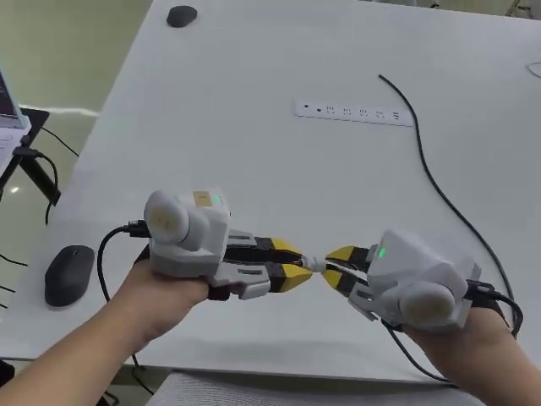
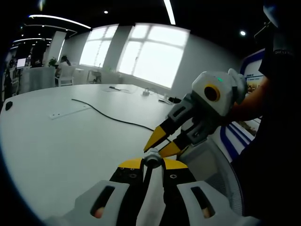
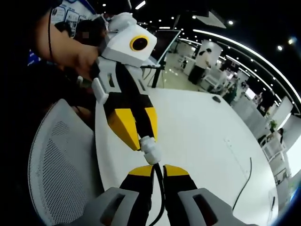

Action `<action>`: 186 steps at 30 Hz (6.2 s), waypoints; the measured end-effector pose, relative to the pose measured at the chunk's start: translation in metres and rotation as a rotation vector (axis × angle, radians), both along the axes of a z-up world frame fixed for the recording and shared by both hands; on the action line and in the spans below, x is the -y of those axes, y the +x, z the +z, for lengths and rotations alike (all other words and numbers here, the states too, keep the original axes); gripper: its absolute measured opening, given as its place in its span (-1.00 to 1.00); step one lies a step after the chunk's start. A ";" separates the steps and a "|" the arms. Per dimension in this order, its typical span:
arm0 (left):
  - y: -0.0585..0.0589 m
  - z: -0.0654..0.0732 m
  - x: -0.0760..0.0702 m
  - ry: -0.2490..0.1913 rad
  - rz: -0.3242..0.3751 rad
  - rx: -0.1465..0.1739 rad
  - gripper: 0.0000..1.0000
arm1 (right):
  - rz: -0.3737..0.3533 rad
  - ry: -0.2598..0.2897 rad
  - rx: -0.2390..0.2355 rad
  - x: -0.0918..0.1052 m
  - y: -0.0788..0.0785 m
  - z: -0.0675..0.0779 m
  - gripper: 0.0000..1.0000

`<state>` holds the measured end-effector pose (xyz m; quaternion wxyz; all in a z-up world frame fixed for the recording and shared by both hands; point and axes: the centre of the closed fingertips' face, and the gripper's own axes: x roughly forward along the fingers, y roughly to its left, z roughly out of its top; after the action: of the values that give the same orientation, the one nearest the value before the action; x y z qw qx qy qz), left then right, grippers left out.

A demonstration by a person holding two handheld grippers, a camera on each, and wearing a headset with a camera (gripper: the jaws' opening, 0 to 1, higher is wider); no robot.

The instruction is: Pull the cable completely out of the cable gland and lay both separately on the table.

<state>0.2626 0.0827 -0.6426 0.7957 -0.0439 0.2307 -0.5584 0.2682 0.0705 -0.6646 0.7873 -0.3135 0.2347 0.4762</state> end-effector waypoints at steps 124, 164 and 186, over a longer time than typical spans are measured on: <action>-0.007 0.020 -0.012 -0.041 0.112 0.002 -0.70 | -0.017 0.155 -0.099 -0.015 -0.012 -0.001 -1.00; -0.003 0.039 -0.038 -0.145 0.178 -0.005 -0.70 | -0.208 0.116 -0.164 0.038 -0.008 -0.032 -1.00; -0.001 0.011 -0.038 -0.137 0.175 0.015 -0.70 | -0.247 0.075 -0.137 0.042 0.024 -0.010 -1.00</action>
<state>0.2611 0.1206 -0.6316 0.8382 -0.1142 0.1815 -0.5015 0.2925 0.0281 -0.6749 0.8332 -0.2193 0.3067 0.4045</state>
